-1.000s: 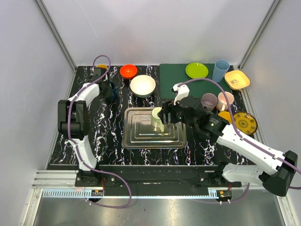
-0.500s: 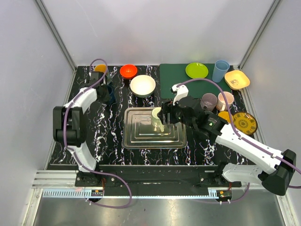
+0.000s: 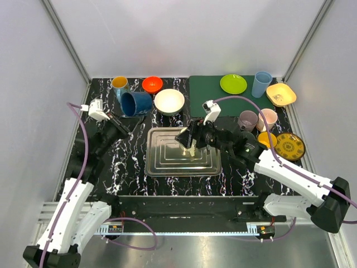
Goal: Turn the mug right side up
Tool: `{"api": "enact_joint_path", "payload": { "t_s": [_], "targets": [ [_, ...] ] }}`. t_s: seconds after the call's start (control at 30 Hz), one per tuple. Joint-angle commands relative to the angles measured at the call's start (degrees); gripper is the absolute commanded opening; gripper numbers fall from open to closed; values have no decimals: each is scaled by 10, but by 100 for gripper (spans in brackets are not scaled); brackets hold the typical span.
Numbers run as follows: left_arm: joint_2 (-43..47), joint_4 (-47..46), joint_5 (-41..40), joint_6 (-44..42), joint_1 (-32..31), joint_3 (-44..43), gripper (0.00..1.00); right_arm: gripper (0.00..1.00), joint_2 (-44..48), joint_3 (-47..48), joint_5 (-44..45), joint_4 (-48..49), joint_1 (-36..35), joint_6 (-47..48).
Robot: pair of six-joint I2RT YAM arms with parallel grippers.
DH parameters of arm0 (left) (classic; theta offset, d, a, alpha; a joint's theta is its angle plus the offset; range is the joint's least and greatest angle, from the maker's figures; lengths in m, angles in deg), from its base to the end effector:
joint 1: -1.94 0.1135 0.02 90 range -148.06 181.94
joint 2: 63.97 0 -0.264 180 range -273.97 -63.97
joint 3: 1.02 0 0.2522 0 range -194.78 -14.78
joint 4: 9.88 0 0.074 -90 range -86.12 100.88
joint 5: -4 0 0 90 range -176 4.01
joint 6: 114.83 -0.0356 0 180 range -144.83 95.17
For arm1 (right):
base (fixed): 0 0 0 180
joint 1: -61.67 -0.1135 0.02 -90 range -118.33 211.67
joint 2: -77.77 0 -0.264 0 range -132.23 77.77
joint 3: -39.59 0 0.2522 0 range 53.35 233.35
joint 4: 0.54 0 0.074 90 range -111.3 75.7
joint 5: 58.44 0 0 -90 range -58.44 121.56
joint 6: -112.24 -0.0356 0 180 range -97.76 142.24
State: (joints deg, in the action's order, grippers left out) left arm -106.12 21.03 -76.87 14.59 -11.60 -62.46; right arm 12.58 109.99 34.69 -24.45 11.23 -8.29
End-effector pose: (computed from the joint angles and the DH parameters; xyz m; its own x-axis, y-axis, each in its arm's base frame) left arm 0.1632 -0.0451 0.3520 -0.3940 -0.5500 -0.7364 0.1710 0.7434 -0.6467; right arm 0.1697 0.2024 0.3409 -0.5502 0.1304 -0.8248 -0.5310 0.7077 0.4661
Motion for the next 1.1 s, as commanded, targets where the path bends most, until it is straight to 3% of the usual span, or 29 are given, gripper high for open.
{"api": "enact_joint_path", "payload": {
  "t_s": [0.0,0.17,0.4,0.63,0.83,1.07],
  "targets": [
    [19,-323,204,206,0,82,0,78,10,-29,-174,205,6,-121],
    [51,-440,247,283,-13,141,0,78,5,-47,-247,304,6,-169],
    [62,-539,251,355,-37,164,0,77,-40,-50,-260,405,15,-234],
    [66,-531,247,355,-60,151,0,75,-71,-61,-273,482,36,-273],
    [66,-498,243,334,-78,138,0,70,-88,-29,-295,494,47,-267],
    [59,-478,238,315,-104,140,0,50,-106,-24,-328,538,70,-289]
  ]
}}
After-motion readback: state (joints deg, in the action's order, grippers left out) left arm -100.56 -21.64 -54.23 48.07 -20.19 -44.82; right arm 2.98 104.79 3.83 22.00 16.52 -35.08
